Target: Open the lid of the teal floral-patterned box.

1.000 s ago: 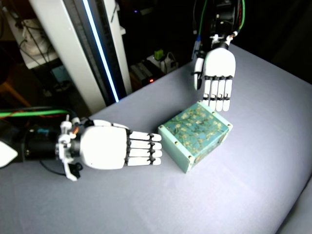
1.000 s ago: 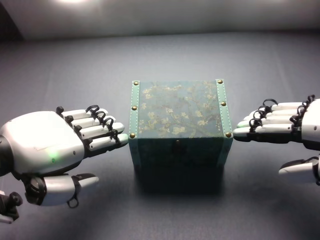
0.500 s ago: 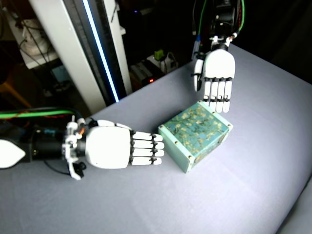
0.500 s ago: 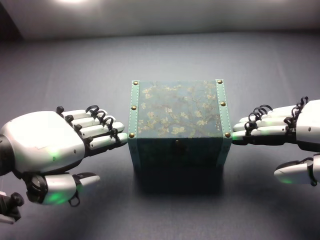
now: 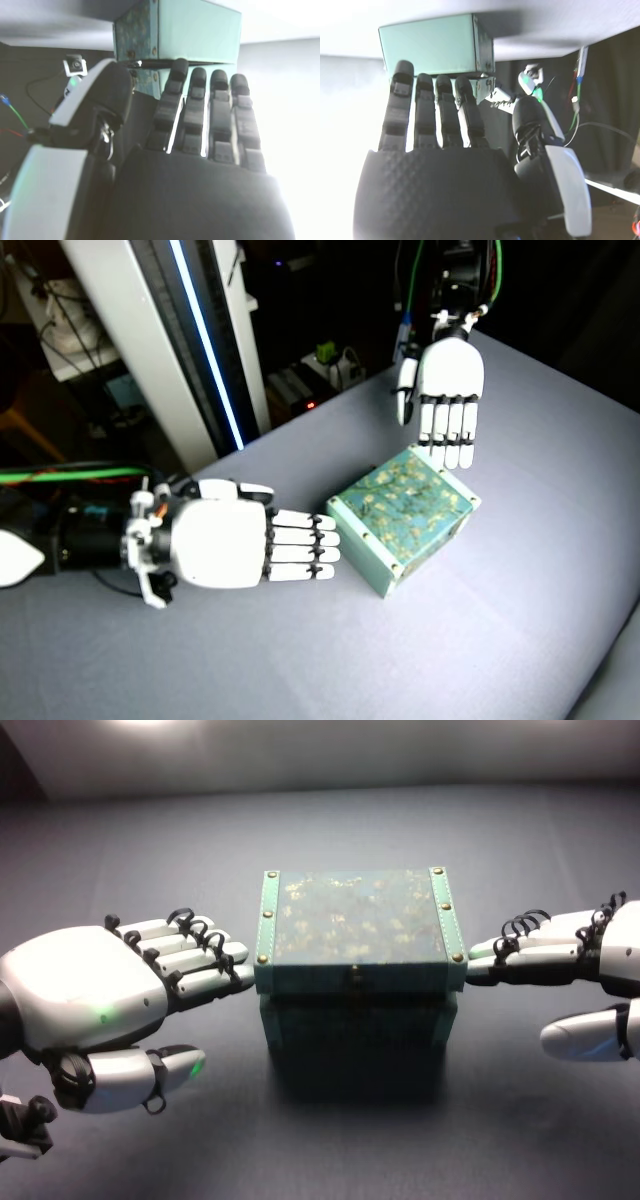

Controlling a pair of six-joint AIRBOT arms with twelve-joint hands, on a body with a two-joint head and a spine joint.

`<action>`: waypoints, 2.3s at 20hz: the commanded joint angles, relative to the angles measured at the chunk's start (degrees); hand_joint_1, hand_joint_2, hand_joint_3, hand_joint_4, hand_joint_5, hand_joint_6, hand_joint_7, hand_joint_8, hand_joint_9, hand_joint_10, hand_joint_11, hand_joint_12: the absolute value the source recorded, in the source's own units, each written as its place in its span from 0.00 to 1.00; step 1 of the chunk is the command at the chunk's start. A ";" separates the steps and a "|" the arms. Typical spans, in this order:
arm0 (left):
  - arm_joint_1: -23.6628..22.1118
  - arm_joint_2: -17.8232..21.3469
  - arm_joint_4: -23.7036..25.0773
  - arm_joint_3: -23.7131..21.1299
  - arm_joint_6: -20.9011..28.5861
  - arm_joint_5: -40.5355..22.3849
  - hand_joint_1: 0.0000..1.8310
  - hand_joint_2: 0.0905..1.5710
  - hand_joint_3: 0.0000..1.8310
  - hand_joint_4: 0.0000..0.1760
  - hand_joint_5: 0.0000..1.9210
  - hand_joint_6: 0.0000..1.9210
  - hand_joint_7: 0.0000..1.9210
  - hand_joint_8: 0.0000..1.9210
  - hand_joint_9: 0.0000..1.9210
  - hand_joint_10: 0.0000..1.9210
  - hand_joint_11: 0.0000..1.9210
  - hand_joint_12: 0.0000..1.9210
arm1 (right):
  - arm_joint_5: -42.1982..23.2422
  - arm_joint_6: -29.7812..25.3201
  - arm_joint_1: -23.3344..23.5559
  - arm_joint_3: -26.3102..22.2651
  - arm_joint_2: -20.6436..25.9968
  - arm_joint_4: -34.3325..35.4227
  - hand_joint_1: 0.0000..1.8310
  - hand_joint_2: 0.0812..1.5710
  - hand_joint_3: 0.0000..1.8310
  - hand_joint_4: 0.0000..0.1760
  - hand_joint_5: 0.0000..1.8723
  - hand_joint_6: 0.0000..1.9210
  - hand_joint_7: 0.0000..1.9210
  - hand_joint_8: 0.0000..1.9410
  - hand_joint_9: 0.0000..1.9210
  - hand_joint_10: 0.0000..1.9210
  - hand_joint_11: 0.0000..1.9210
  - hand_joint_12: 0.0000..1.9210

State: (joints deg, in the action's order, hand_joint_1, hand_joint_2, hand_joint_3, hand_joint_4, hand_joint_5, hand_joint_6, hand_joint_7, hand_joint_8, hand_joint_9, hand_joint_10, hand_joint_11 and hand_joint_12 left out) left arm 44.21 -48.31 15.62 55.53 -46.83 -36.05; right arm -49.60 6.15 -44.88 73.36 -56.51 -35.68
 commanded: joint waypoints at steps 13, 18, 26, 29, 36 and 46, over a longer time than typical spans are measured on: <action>-0.16 -0.08 -4.31 0.16 -1.02 -14.13 0.00 1.00 0.10 0.00 0.02 0.00 0.00 0.00 0.00 0.00 0.00 0.00 | -11.97 1.95 0.81 -0.25 -0.21 7.86 0.00 0.91 0.00 0.00 0.06 0.00 0.04 0.00 0.06 0.00 0.00 0.18; -0.08 -0.07 -6.36 0.64 -1.93 -15.09 0.00 1.00 0.07 0.00 0.04 0.00 0.01 0.00 0.02 0.00 0.03 0.01 | -12.89 2.71 0.80 -0.24 -0.30 9.79 0.00 0.90 0.00 0.00 0.07 0.00 0.05 0.00 0.05 0.00 0.00 0.17; -5.12 -3.22 -4.92 3.74 -2.35 -11.92 0.00 1.00 0.07 0.00 0.04 0.01 0.03 0.00 0.05 0.00 0.06 0.02 | -15.59 5.74 0.74 -0.24 -0.31 15.62 0.00 0.92 0.01 0.00 0.11 0.00 0.10 0.00 0.08 0.00 0.01 0.18; -6.45 -4.51 -4.56 4.35 -2.35 -11.78 0.00 1.00 0.10 0.00 0.04 0.00 0.02 0.00 0.03 0.00 0.06 0.03 | -17.20 6.70 -0.05 -0.24 0.03 18.19 0.00 0.92 0.00 0.00 0.11 0.00 0.10 0.00 0.08 0.00 0.00 0.14; -10.18 -6.63 -3.28 6.13 -2.36 -11.29 0.11 1.00 0.14 0.00 0.00 0.00 0.00 0.00 0.00 0.00 0.03 0.03 | -19.28 7.06 -0.92 -0.55 0.82 19.98 0.00 0.84 0.00 0.00 0.13 0.00 0.12 0.00 0.12 0.00 0.08 0.08; -15.78 -9.76 -2.95 9.34 -3.13 -10.41 0.00 1.00 0.02 0.00 0.10 0.00 0.08 0.00 0.07 0.00 0.02 0.02 | -20.33 8.22 -0.76 -0.86 1.76 21.11 0.00 0.87 0.01 0.00 0.14 0.00 0.14 0.00 0.14 0.00 0.13 0.06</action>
State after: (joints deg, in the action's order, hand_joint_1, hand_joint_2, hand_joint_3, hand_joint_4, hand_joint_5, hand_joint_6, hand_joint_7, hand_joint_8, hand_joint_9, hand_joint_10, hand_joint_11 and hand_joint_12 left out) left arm 28.84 -58.13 13.72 64.64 -49.80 -39.88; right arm -63.18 14.50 -46.02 72.58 -55.07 -17.19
